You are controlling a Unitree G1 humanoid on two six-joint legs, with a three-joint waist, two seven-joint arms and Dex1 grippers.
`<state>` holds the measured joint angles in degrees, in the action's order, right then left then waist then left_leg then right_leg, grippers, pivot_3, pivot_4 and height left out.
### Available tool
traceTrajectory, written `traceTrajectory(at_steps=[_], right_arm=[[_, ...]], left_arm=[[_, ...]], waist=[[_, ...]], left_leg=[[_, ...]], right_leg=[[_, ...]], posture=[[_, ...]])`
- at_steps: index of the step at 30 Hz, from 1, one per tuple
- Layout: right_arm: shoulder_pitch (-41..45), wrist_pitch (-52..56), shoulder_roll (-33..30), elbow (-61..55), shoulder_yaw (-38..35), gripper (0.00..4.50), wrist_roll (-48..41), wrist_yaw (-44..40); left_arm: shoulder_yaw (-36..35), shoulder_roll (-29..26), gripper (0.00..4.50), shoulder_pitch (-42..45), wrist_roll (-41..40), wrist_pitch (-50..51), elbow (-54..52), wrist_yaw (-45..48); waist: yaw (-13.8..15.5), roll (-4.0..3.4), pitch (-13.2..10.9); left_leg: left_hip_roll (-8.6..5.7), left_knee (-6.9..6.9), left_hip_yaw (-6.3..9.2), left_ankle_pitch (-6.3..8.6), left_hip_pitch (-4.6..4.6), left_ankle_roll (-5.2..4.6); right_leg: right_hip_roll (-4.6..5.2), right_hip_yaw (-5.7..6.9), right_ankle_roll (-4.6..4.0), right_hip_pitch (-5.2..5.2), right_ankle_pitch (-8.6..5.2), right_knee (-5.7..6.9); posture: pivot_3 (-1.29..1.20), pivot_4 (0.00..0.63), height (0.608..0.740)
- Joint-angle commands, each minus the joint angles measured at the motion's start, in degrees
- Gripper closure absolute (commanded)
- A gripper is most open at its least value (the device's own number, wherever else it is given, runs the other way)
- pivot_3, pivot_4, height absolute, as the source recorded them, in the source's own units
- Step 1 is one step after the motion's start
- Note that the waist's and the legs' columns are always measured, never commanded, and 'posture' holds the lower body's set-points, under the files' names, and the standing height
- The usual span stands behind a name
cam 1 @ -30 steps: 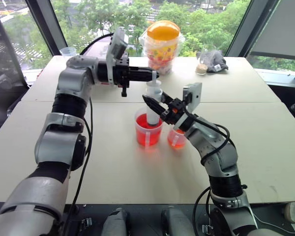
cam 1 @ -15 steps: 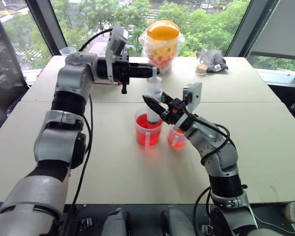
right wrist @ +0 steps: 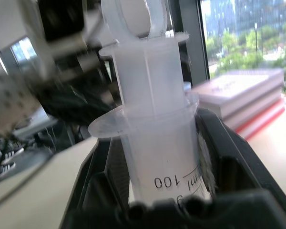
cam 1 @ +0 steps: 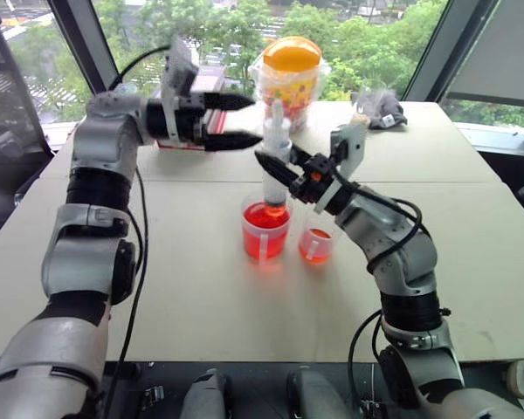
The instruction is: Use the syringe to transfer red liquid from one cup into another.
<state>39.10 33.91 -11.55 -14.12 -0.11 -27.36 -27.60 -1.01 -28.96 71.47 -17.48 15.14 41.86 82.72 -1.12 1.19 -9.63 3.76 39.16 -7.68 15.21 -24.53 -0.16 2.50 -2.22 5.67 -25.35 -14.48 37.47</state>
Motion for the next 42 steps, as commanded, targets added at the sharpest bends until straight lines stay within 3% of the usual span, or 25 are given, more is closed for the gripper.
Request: traceTrajectory(at_steps=[1,11,18,23,31,42], right_arm=[[3.25,-0.43,0.18,-5.35,-2.59,2.92,-3.48,0.65],[4.29,4.59,-1.88,-9.78,-4.75,2.92,-8.22,3.77],[6.65,11.3,-10.28,-14.25,-13.68,2.92,-15.52,7.02],[1.69,12.91,-13.75,-16.37,-17.2,2.92,-18.4,8.73],[-8.14,8.77,-13.56,-16.81,-13.59,2.92,-14.96,7.69],[-12.47,4.76,-13.33,-16.89,-10.41,2.92,-12.12,7.34]], left_arm=[[0.76,-1.72,0.02,-0.98,1.47,-0.31,-1.03,-0.08],[0.33,-1.93,0.02,-1.46,1.2,-0.26,-1.45,-1.06],[0.55,-0.62,0.02,-1.38,1.19,-0.73,-1.14,-1.11],[0.8,0.5,0.02,-1.04,1.23,-1.15,-0.66,-0.9],[0.17,4.08,0.02,3.69,0.89,-3.09,3.12,-0.74],[-2.3,10.83,0.02,14.88,0.46,-8.81,13.8,-0.64]], waist=[[-0.06,-0.06,0.0],[0.13,-0.05,0.0],[0.22,-0.05,0.0],[0.17,-0.05,0.0],[0.19,-0.05,0.0],[0.25,-0.03,-0.01]], left_leg=[[-0.01,-0.02,-0.03,0.0,0.0,0.0],[-0.03,0.0,-0.05,0.0,-0.01,0.0],[-0.03,-0.01,-0.03,0.0,-0.03,-0.01],[-0.03,-0.03,-0.02,0.01,-0.02,-0.01],[-0.04,-0.01,-0.01,0.01,-0.03,-0.02],[-0.06,-0.02,0.03,0.02,-0.08,-0.04]], right_leg=[[0.02,-0.02,0.0,-0.02,0.0,0.0],[0.07,-0.01,0.0,0.0,0.0,-0.01],[0.07,-0.01,0.0,-0.01,0.0,-0.02],[0.05,-0.01,0.0,0.0,0.0,-0.06],[0.05,-0.02,0.0,0.01,0.0,-0.07],[0.03,-0.02,0.0,0.0,0.0,-0.17]], posture=[[0.0,0.15,0.74],[0.0,0.15,0.74],[0.0,0.15,0.74],[0.0,0.15,0.74],[0.0,0.15,0.74],[0.0,0.15,0.74]])
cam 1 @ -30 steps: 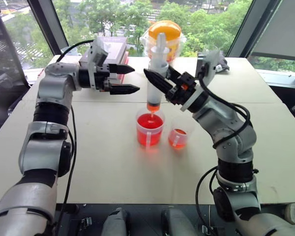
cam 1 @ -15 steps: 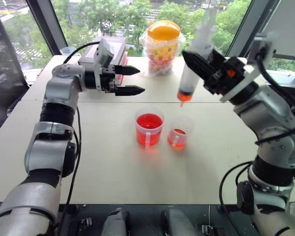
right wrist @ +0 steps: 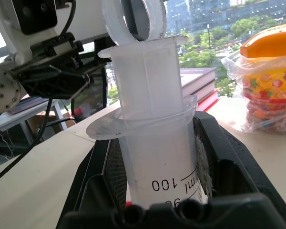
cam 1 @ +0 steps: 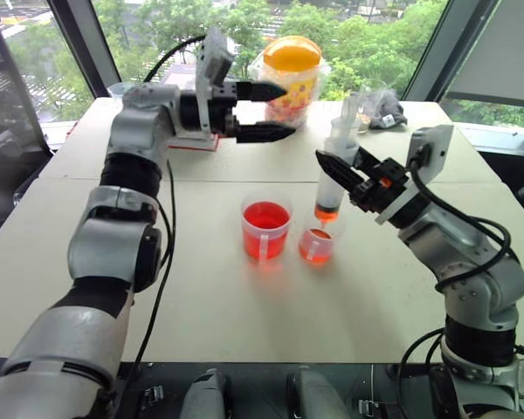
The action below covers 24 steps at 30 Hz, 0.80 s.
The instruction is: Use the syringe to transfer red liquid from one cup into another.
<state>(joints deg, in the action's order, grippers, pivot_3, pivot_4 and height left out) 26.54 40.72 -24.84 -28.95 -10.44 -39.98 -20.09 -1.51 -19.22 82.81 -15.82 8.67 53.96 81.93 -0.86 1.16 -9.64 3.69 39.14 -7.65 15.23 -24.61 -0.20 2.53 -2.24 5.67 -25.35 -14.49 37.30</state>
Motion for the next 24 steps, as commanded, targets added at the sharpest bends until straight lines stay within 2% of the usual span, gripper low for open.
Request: traceTrajectory(at_steps=[1,20,23,24], right_arm=[[-0.09,-2.21,-0.14,-2.11,0.11,2.92,0.72,-0.21],[0.49,-2.26,-0.76,-2.4,0.68,2.92,1.36,-0.14],[0.52,-2.31,-0.8,-2.38,0.91,2.92,1.45,-0.1],[0.52,-2.32,-0.8,-2.4,0.99,2.92,1.48,-0.07]], left_arm=[[-2.1,1.66,0.02,4.33,-1.27,-2.74,2.72,0.09],[-2.62,8.79,0.02,8.29,1.29,-6.81,11.56,0.71],[-2.87,9.61,0.84,8.53,1.3,-6.63,12.02,0.88],[-2.91,9.82,1.32,8.61,1.34,-6.64,12.19,0.84]], waist=[[0.0,0.0,0.0],[-0.04,0.01,0.0],[-0.02,0.01,0.0],[-0.01,0.01,0.0]], left_leg=[[0.0,0.0,0.0,0.0,0.0,0.0],[-0.01,0.0,0.05,0.02,-0.06,-0.03],[-0.01,0.0,0.06,0.02,-0.06,-0.03],[-0.01,0.0,0.06,0.02,-0.06,-0.03]], right_leg=[[0.0,0.0,0.0,0.0,0.0,-0.01],[-0.01,0.0,0.0,-0.01,0.0,-0.06],[-0.01,0.0,0.0,-0.01,0.0,-0.06],[-0.01,0.0,0.0,-0.01,0.0,-0.06]], posture=[[0.0,0.15,0.74],[0.0,0.15,0.74],[0.0,0.15,0.74],[0.0,0.15,0.74]])
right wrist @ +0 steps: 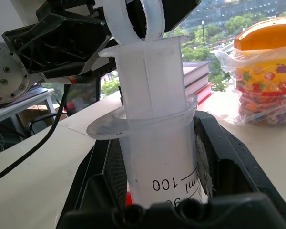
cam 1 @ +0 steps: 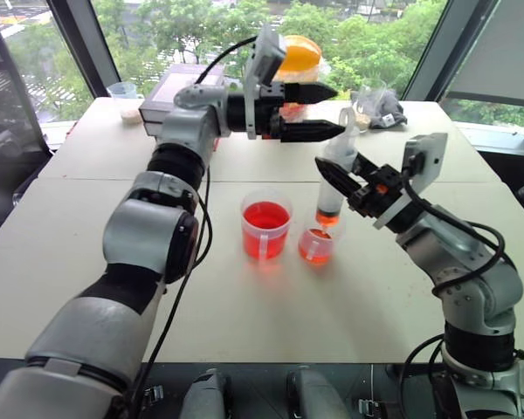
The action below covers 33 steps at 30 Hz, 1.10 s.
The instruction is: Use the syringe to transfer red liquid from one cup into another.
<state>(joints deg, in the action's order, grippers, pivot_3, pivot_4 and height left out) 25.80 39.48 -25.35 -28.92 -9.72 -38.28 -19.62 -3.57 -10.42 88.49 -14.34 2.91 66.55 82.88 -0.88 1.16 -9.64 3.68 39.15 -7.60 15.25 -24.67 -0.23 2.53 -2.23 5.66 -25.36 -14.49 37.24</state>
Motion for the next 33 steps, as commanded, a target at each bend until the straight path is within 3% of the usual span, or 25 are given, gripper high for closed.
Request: traceTrajectory(at_steps=[1,6,7,33], right_arm=[[1.24,-1.09,-0.31,-2.46,0.32,2.92,-0.22,-0.52],[1.31,-1.16,-0.43,-2.5,0.56,2.92,-0.28,-0.54],[1.35,-1.16,-0.47,-2.49,0.6,2.92,-0.27,-0.57],[6.22,1.59,-2.15,-3.7,-2.05,2.92,-2.97,0.1]], left_arm=[[-0.88,1.19,1.78,2.99,-0.09,-0.94,-0.27,-0.12],[-1.18,1.93,4.37,3.41,-0.07,-0.8,0.14,-0.05],[-1.19,2.07,4.45,3.46,-0.02,-0.88,0.25,-0.09],[3.67,3.55,4.45,-2.61,4.3,-3.36,-3.21,4.73]], waist=[[0.02,0.0,0.0],[0.02,0.0,0.0],[0.02,0.0,0.0],[0.04,0.0,0.0]], left_leg=[[0.0,0.0,0.0,0.0,0.0,0.0],[0.0,0.0,0.01,0.0,-0.01,-0.01],[0.0,0.0,0.0,0.0,-0.01,0.0],[0.0,0.0,0.01,0.0,-0.01,0.0]], right_leg=[[0.0,0.0,0.0,0.0,0.0,0.0],[0.0,0.0,0.0,0.0,0.0,-0.01],[0.0,0.0,0.0,0.0,0.0,-0.01],[0.0,0.0,0.0,0.0,0.0,0.0]], posture=[[0.0,0.15,0.74],[0.0,0.15,0.74],[0.0,0.15,0.74],[0.0,0.15,0.74]])
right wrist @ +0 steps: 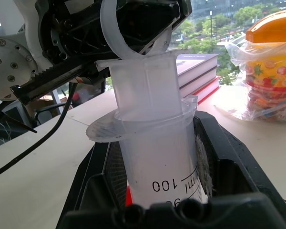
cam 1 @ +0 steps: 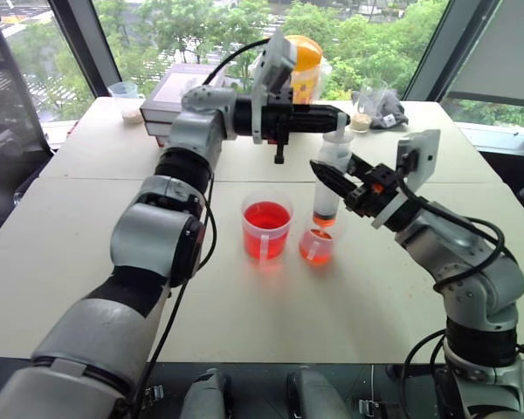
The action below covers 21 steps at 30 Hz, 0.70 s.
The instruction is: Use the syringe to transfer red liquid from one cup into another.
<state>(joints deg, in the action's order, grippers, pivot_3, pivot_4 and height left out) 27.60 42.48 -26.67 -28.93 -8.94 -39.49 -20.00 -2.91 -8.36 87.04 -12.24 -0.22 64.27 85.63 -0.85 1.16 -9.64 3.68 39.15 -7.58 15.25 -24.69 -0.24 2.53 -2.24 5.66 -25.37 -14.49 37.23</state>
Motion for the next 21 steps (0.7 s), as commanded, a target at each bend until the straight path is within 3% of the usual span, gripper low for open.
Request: traceTrajectory(at_steps=[1,21], right_arm=[[4.78,-1.23,-0.91,-3.73,-3.01,2.92,-2.03,0.64],[7.74,-0.67,-2.42,-3.67,-4.79,2.92,-4.37,1.72]], left_arm=[[3.09,1.53,4.45,-1.33,2.3,-0.25,-1.03,2.03],[5.29,2.42,4.45,-5.3,3.41,0.79,-4.48,3.21]], waist=[[0.0,0.0,0.0],[0.01,0.0,0.0]], left_leg=[[0.0,0.0,0.0,0.0,0.0,0.0],[0.0,0.01,0.0,0.0,-0.01,0.0]], right_leg=[[0.0,0.0,0.0,0.0,0.0,0.0],[0.0,0.0,0.0,0.0,0.0,0.01]], posture=[[0.0,0.15,0.74],[0.0,0.15,0.74]])
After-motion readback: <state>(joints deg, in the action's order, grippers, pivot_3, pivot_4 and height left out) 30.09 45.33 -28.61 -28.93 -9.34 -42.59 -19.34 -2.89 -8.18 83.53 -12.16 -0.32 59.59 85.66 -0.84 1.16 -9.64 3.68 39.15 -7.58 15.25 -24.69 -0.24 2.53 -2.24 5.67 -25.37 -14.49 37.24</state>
